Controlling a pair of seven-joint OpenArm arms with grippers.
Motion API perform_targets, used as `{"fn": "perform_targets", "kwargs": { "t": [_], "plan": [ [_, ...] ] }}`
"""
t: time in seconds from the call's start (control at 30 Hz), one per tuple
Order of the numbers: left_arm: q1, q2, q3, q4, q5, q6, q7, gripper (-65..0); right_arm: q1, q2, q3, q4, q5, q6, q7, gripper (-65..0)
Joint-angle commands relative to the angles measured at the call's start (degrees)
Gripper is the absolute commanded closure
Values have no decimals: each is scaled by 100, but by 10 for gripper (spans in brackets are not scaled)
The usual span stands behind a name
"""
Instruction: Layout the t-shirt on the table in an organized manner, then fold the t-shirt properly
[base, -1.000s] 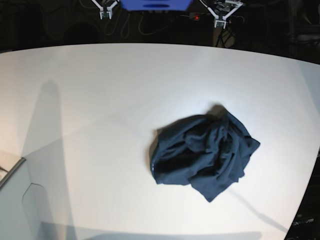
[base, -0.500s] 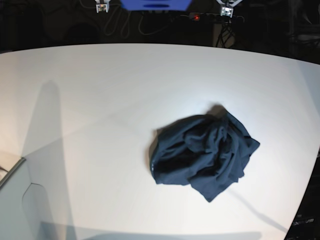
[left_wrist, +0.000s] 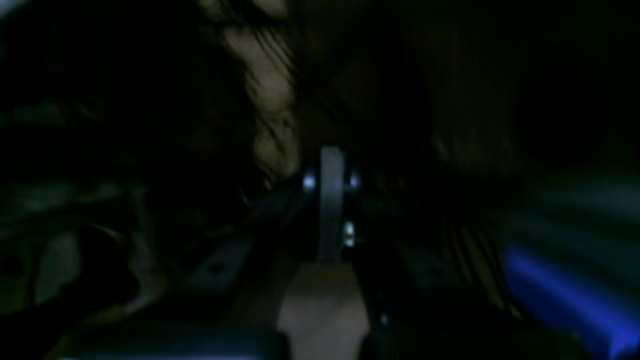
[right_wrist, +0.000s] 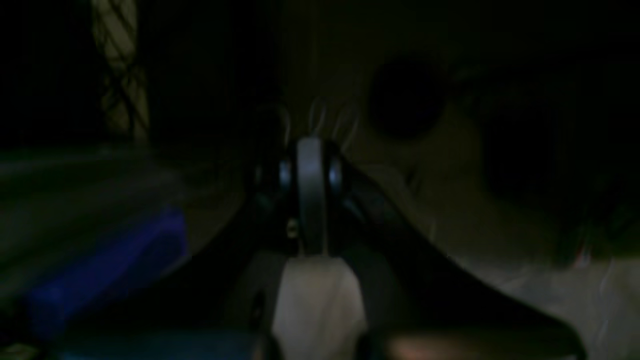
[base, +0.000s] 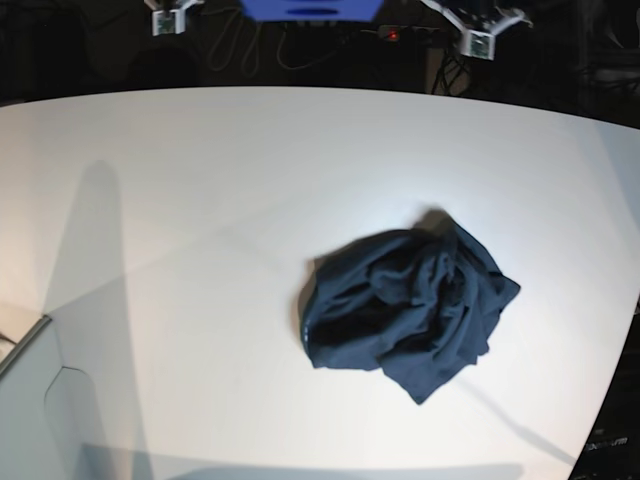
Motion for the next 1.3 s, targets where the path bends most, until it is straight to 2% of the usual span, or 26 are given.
{"fn": "perform_targets", "kwargs": {
  "t": [0.0,0.23,0.43,0.5,0.63,0.77,0.83,0.93,1.03,1.1,1.27],
  "plan": [
    [169,47,-107,358,12,-19,-121,0,-162,-1,3,366,12,12,149,0],
    [178,56,-424,1730,12,-27,-121,0,-197,-1,12,1719,3,12,149,0],
    [-376,47,-415,2029,12,-36,-112,-9,216,-45,-32,2212,3,12,79,0],
    [-508,47,-415,2029,12,-36,-112,-51,418,-53,-32,2282,3,12,-255,0],
    [-746,-84,-424,2029,-23,-36,-112,-188,902,-133,12,2423,3,12,-1222,0],
    [-1071,-216,-424,1976,-559,-36,-112,-298,1421,-133,-32,2449,3,12,-1837,0],
    [-1159,-392,-398,1897,-832,-36,-104,-320,1693,-133,-41,2449,3,12,-2022,0],
    [-1361,-559,-380,1677,-1254,-36,-104,-323,2027,-159,-181,2449,3,12,-2286,-79],
    [-1581,-542,-380,1360,-1570,-36,-104,-323,2168,-150,-287,2519,3,12,-2488,-184],
    [-1783,-524,-380,1141,-1676,-36,-112,-324,2247,-124,-410,2502,3,12,-2523,-231],
    [-2293,-208,-380,903,-1702,-36,-112,-325,2238,193,-762,2484,3,12,-2523,-244]
  ]
}}
